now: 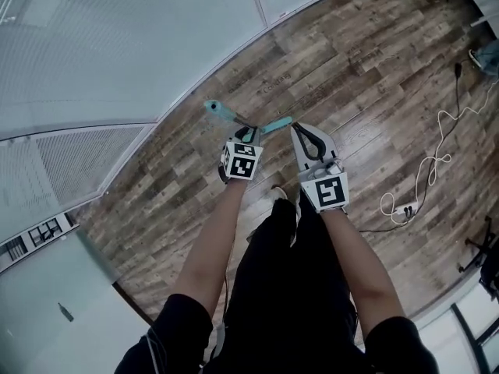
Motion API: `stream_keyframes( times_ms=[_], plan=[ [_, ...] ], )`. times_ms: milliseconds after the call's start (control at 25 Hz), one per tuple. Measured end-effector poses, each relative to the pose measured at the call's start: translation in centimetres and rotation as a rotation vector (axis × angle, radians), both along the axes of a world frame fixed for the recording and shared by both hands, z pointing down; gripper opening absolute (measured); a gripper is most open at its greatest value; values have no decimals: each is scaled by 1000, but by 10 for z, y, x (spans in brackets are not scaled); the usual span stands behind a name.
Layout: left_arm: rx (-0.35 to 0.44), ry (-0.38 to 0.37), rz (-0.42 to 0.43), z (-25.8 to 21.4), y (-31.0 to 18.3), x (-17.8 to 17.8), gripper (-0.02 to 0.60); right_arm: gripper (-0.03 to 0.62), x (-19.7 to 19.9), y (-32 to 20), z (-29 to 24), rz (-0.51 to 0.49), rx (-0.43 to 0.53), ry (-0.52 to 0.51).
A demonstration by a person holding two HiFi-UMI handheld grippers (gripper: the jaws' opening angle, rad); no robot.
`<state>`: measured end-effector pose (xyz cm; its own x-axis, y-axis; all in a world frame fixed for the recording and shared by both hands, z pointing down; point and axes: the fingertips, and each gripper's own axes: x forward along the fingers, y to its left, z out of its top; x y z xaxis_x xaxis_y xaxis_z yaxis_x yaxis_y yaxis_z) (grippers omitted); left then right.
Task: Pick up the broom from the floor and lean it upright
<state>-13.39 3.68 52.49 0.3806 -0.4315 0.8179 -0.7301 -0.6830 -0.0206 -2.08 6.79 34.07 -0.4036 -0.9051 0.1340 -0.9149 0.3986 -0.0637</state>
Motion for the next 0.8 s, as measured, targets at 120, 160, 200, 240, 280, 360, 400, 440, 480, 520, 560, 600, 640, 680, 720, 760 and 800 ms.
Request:
stream_keyframes(
  times_ms=[120, 160, 200, 240, 280, 360, 400, 440, 480, 520, 560, 600, 640, 680, 720, 760, 800],
  plan=[
    [-21, -33, -18, -14, 1, -4, 89, 20, 4, -6, -14, -12, 6, 9],
    [-24, -40, -26, -19, 1, -6, 89, 20, 6, -8, -19, -14, 8, 4],
    [-23, -45, -32, -24, 1, -8, 89, 20, 7, -10, -23, -11, 8, -6],
    [-15, -46, -37, -29, 0, -11, 89, 20, 10, -12, -27, -2, 6, -21],
    [-2, -44, -43, -35, 1, -14, 89, 20, 15, -14, -31, 13, -1, -40],
    [33, -32, -66, -47, 4, -23, 89, 20, 26, -17, -38, 41, -18, -76],
    [44, -28, -84, -52, 5, -27, 89, 20, 32, -19, -45, 44, -9, -84],
    [46, -29, -102, -57, 7, -30, 89, 20, 38, -23, -52, 41, 6, -86],
    [43, -33, -121, -62, 9, -34, 89, 20, 44, -26, -59, 35, 21, -84],
    [40, -36, -142, -69, 12, -37, 89, 20, 50, -27, -63, 29, 33, -82],
    [42, -35, -167, -75, 15, -42, 89, 20, 55, -27, -66, 23, 43, -80],
    [48, -31, -197, -82, 19, -46, 89, 20, 62, -26, -68, 18, 50, -80],
    [59, -26, -224, -88, 20, -51, 89, 20, 69, -26, -71, 16, 56, -82],
    [70, -25, -244, -93, 20, -54, 89, 20, 78, -27, -75, 17, 61, -85],
    [81, -31, -253, -97, 19, -57, 89, 20, 87, -29, -78, 22, 68, -88],
    [92, -44, -253, -101, 16, -59, 89, 20, 97, -31, -82, 28, 75, -86],
    [105, -59, -248, -105, 13, -62, 89, 20, 105, -33, -85, 35, 81, -81]
  ],
)
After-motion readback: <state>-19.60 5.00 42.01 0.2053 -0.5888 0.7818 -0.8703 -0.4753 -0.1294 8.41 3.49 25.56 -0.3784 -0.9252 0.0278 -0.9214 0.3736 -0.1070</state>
